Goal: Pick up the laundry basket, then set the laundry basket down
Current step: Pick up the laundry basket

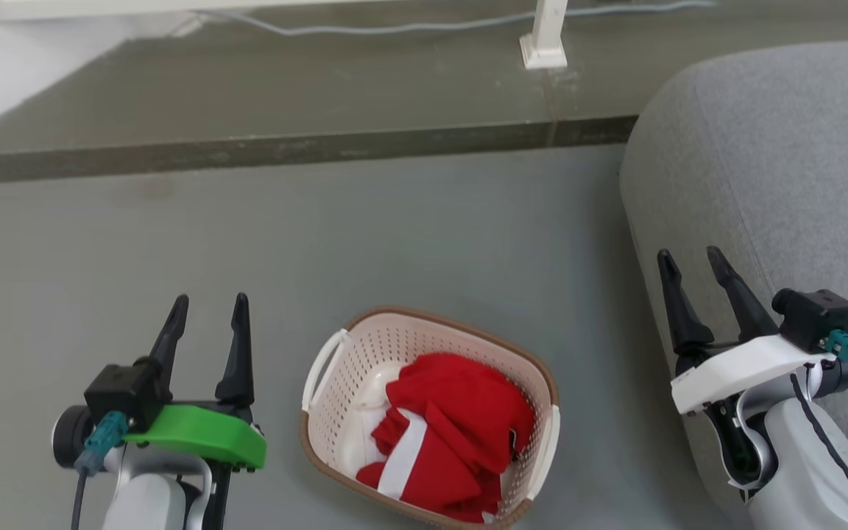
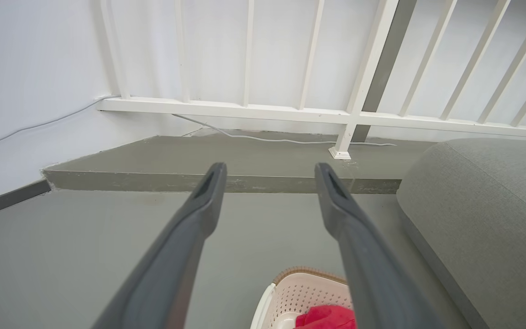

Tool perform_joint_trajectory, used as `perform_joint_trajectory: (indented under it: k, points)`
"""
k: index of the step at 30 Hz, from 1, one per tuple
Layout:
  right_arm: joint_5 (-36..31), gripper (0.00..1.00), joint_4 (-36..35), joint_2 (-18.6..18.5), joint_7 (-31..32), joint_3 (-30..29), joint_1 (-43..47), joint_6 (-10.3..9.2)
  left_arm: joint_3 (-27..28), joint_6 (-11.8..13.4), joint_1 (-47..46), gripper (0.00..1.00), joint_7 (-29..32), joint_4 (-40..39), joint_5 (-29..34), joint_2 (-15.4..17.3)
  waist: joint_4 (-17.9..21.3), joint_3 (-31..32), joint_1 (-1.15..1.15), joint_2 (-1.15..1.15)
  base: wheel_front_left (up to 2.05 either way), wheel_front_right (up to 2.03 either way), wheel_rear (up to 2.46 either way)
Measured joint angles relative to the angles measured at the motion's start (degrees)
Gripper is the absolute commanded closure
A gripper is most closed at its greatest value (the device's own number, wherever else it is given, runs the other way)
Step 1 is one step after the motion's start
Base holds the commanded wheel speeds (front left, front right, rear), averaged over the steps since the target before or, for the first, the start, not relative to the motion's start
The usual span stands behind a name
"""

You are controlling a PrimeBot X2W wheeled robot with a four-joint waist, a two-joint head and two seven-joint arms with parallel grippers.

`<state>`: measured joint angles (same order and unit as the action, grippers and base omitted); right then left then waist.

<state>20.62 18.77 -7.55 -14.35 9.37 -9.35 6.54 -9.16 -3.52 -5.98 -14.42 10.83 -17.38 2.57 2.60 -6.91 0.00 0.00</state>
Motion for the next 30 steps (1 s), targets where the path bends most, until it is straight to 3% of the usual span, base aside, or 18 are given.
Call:
perform_joint_trajectory:
  k: [16, 30]
  points:
    - [0.09, 0.00, -1.75, -0.10, -0.07, -0.91, -4.43, 0.51, -0.84, 0.00, -6.06, 0.00, -0.01, 2.35, -0.53, -0.13, 1.66, -9.36, 0.00, 0.00, 0.00, 0.00, 0.00]
    - [0.65, 0.00, -2.57, -0.16, -0.07, -0.46, -8.95, 0.52, -1.96, -0.59, -13.40, 0.00, -0.01, 11.66, 0.10, -0.25, 3.25, -18.97, 0.00, 0.00, 0.00, 0.00, 0.00]
